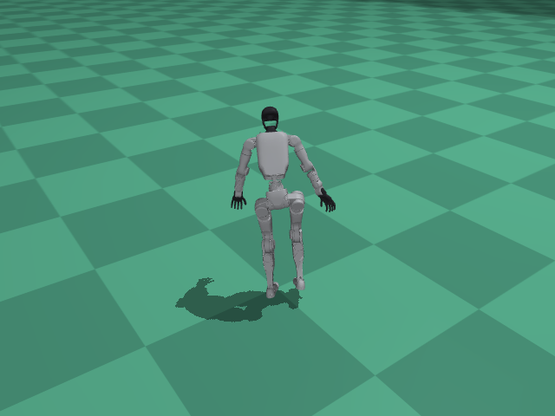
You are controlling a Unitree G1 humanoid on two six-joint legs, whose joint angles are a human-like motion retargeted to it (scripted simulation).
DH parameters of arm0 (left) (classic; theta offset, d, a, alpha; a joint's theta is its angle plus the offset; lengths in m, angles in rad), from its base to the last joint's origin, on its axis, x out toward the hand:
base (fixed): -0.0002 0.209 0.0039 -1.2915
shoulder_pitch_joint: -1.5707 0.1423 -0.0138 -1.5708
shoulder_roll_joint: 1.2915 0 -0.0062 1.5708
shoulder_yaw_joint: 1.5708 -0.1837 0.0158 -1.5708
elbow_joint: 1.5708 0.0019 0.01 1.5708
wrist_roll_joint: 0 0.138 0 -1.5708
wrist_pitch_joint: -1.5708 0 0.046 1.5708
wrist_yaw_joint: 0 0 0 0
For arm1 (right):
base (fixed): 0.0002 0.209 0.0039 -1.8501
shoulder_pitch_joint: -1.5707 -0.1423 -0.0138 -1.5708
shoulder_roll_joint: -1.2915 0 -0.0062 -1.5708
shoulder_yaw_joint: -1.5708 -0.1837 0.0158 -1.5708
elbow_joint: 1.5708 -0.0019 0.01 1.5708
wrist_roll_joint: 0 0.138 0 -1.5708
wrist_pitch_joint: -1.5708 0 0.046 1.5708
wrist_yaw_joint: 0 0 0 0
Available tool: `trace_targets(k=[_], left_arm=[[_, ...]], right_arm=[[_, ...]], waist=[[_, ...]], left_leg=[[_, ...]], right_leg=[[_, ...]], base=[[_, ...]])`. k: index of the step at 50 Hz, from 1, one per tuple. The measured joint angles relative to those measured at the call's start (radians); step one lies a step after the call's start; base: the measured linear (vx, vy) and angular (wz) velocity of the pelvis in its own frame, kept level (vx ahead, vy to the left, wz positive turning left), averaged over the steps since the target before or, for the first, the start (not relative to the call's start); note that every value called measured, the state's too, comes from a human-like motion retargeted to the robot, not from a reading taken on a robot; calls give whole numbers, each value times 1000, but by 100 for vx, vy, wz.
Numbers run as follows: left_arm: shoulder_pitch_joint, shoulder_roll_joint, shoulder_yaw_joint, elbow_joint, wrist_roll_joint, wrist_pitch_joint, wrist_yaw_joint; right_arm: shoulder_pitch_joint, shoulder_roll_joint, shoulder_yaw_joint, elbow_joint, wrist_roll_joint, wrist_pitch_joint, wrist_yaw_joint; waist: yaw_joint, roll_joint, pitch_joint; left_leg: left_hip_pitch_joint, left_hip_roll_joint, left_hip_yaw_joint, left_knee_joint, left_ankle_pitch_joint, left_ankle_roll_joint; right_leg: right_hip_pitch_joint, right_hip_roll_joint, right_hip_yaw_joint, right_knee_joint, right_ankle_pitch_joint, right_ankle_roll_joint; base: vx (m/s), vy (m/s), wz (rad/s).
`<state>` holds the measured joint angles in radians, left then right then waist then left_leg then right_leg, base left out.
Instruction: Stand up
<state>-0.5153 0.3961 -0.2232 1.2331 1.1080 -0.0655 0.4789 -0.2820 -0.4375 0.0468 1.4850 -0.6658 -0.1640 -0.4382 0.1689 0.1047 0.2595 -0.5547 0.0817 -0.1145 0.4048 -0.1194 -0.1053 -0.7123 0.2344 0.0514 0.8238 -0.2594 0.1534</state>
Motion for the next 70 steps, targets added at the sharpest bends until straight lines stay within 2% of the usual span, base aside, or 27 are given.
trace_targets(k=[5, 7, 10, 12, 15, 16, 27, 31, 33, 35, 37, 38, 41, 43, 45, 48, 50, 55, 57, 58, 60, 61, 62, 65, 68, 70], left_arm=[[-5, -44, -20, -4, 0, -57, -89], [-1, -61, -21, -1, 7, -71, -133], [1, -81, -26, 17, 14, -89, -193], [15, -95, -32, 34, 32, -98, -223], [29, -114, -35, 78, 81, -98, -267], [42, -122, -33, 91, 96, -87, -273], [277, -134, -10, 172, 173, -2, -270], [389, -131, 63, 171, 186, 30, -273], [441, -129, 97, 168, 173, 31, -289], [481, -132, 134, 161, 162, 25, -314], [516, -128, 171, 156, 146, 18, -334], [536, -127, 189, 159, 136, 17, -338], [581, -129, 241, 169, 96, 26, -346], [618, -132, 274, 176, 73, 26, -355], [653, -124, 293, 179, 52, 16, -363], [699, -109, 326, 180, 41, 7, -381], [726, -105, 347, 187, 38, 15, -383], [759, -112, 401, 211, 51, 47, -407], [768, -112, 416, 214, 49, 44, -432], [774, -112, 422, 213, 47, 41, -445], [775, -110, 434, 211, 46, 41, -475], [773, -110, 438, 212, 42, 44, -480], [769, -111, 441, 215, 38, 49, -483], [738, -113, 443, 229, 15, 73, -484], [658, -112, 403, 252, -26, 87, -514], [600, -106, 356, 267, -56, 79, -540]], right_arm=[[48, 22, 4, 2, -24, -1, 5], [67, 33, 1, 6, -21, 1, 8], [92, 49, -3, 14, -7, 0, 22], [118, 63, -9, 20, -1, -2, 32], [149, 86, -15, 38, 14, -2, 56], [157, 89, -14, 43, 16, -2, 68], [215, 89, -27, 24, -1, -31, 163], [194, 84, -29, 50, 42, -31, 250], [178, 80, -33, 70, 71, -29, 288], [156, 72, -50, 85, 101, -24, 320], [136, 72, -56, 91, 156, -19, 341], [132, 75, -55, 90, 184, -22, 349], [113, 74, -60, 76, 244, -28, 382], [106, 79, -66, 60, 264, -34, 393], [106, 93, -69, 41, 279, -43, 389], [90, 112, -59, 1, 309, -59, 390], [78, 120, -55, -28, 312, -69, 393], [54, 128, -39, -69, 298, -85, 391], [49, 132, -29, -74, 291, -89, 390], [51, 135, -26, -76, 285, -90, 391], [55, 141, -25, -72, 272, -90, 395], [63, 143, -25, -68, 265, -89, 397], [72, 145, -24, -64, 260, -89, 398], [102, 146, -14, -46, 250, -86, 402], [129, 134, -4, -6, 238, -72, 404], [149, 125, -6, 13, 215, -58, 403]], waist=[[-67, -37, 8], [-93, -48, 13], [-135, -63, 24], [-157, -64, 18], [-166, -59, -1], [-170, -55, -6], [-164, -26, -73], [-154, -35, -87], [-146, -52, -93], [-150, -77, -89], [-140, -104, -75], [-125, -121, -69], [-102, -136, -54], [-75, -137, -49], [-65, -131, -56], [-40, -104, -67], [-23, -98, -61], [-29, -85, -72], [-19, -104, -70], [-13, -114, -71], [-3, -127, -77], [7, -125, -83], [13, -125, -90], [4, -137, -111], [-24, -107, -117], [-35, -72, -133]], left_leg=[[202, -51, 61, -142, 24, 44], [268, -79, 52, -179, 29, 56], [363, -118, 46, -222, 32, 62], [408, -132, 24, -234, 34, 53], [457, -142, -21, -247, 43, 44], [475, -138, -21, -254, 52, 38], [568, -143, -75, -237, 181, -48], [564, -160, -67, -148, 257, -116], [548, -191, -50, -76, 330, -151], [514, -258, -18, 28, 407, -156], [429, -314, 1, 202, 434, -156], [385, -343, -4, 288, 419, -156], [287, -400, 12, 416, 282, -156], [238, -436, -16, 390, 225, -156], [202, -426, -75, 307, 204, -156], [117, -326, -39, 132, 193, -54], [91, -298, -8, -25, 189, 50], [90, -272, -29, -342, 196, 218], [104, -280, -60, -352, 206, 250], [114, -293, -86, -334, 198, 255], [125, -296, -37, -265, 169, 256], [134, -279, -30, -265, 214, 250], [145, -272, -39, -267, 245, 243], [170, -275, -76, -233, 228, 202], [220, -241, -122, -187, 168, 155], [252, -195, -110, -168, 128, 145]], right_leg=[[111, -163, 7, -341, -2, 40], [153, -198, 44, -454, 15, 56], [221, -248, 90, -570, 159, 86], [264, -261, 107, -612, 194, 60], [323, -276, 20, -630, 170, -17], [334, -260, 48, -631, 167, -28], [459, -225, 49, -676, 129, -107], [494, -227, 66, -688, 113, -129], [504, -251, 79, -682, 97, -131], [509, -313, 92, -657, 67, -113], [531, -359, 104, -656, 53, -107], [550, -371, 112, -665, 53, -111], [594, -406, 108, -677, 41, -102], [623, -407, 116, -683, 32, -106], [638, -369, 101, -695, 36, -136], [655, -293, 94, -705, 36, -185], [683, -269, 101, -700, 25, -204], [754, -226, 72, -705, 11, -232], [777, -224, 90, -688, 27, -227], [788, -222, 99, -677, 41, -221], [804, -209, 110, -644, 75, -204], [813, -189, 123, -623, 105, -196], [819, -172, 132, -599, 140, -186], [813, -134, 131, -491, 294, -133], [746, -65, 65, -256, 521, -45], [653, -63, -38, -67, 539, -15]], base=[[28, 1, 9], [30, -7, 32], [34, -14, 61], [31, -13, 66], [35, -21, 58], [38, -20, 57], [32, -15, 19], [28, -11, -2], [26, 3, 3], [27, 22, 29], [29, 7, 3], [30, -4, -18], [32, 8, -16], [38, 0, -43], [24, -26, -10], [29, -15, -10], [51, 9, -26], [52, 13, 0], [58, 17, -40], [68, 22, -50], [78, 27, -51], [68, 20, -54], [59, 14, -39], [69, 25, -17], [60, 19, 9], [75, 30, -13]])
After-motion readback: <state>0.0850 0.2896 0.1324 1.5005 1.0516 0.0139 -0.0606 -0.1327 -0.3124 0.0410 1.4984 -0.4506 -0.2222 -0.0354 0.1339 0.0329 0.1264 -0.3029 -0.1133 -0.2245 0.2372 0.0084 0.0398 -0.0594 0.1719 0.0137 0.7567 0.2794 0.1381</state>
